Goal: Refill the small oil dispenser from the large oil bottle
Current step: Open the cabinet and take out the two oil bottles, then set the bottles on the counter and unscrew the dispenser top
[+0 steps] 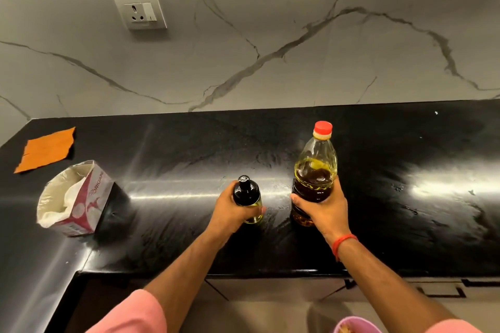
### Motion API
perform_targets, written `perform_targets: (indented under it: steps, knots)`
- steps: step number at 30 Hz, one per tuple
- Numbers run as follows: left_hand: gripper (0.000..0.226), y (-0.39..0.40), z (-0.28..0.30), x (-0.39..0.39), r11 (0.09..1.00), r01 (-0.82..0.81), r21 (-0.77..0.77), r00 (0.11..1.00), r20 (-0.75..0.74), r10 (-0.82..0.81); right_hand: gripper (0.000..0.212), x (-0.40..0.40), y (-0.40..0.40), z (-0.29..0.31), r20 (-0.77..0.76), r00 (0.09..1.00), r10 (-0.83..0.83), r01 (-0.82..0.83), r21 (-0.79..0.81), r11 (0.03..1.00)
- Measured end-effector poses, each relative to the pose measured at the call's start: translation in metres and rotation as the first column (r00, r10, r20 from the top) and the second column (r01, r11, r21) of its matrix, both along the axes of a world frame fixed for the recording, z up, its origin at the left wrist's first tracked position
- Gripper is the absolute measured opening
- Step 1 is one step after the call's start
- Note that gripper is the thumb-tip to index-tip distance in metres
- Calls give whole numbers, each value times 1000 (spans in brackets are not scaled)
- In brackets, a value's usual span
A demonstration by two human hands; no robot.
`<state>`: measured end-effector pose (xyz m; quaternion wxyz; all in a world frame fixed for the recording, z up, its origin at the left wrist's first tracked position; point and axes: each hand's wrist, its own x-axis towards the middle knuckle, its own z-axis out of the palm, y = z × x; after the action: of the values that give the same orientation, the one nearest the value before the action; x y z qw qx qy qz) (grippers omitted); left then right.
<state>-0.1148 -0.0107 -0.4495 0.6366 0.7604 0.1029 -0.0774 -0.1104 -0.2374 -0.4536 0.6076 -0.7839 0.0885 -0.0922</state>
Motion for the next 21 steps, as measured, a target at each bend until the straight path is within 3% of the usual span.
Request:
perform_targets:
  steps: [16,19,21]
  knots:
    - [67,-5,-18,-2,992,11,126,992,121,-26,90,-7,-9,-13,-12,998,61,-61,-1,998]
    - [95,-3,-13,-4,988,70,139,994,73,-80,108,-16,-13,-15,-10,997,74,-73,42,996]
    - [116,3,-9,-6,981,104,164,992,53,-114,116,-30,-13,-17,2,1000,-9,9,37,999]
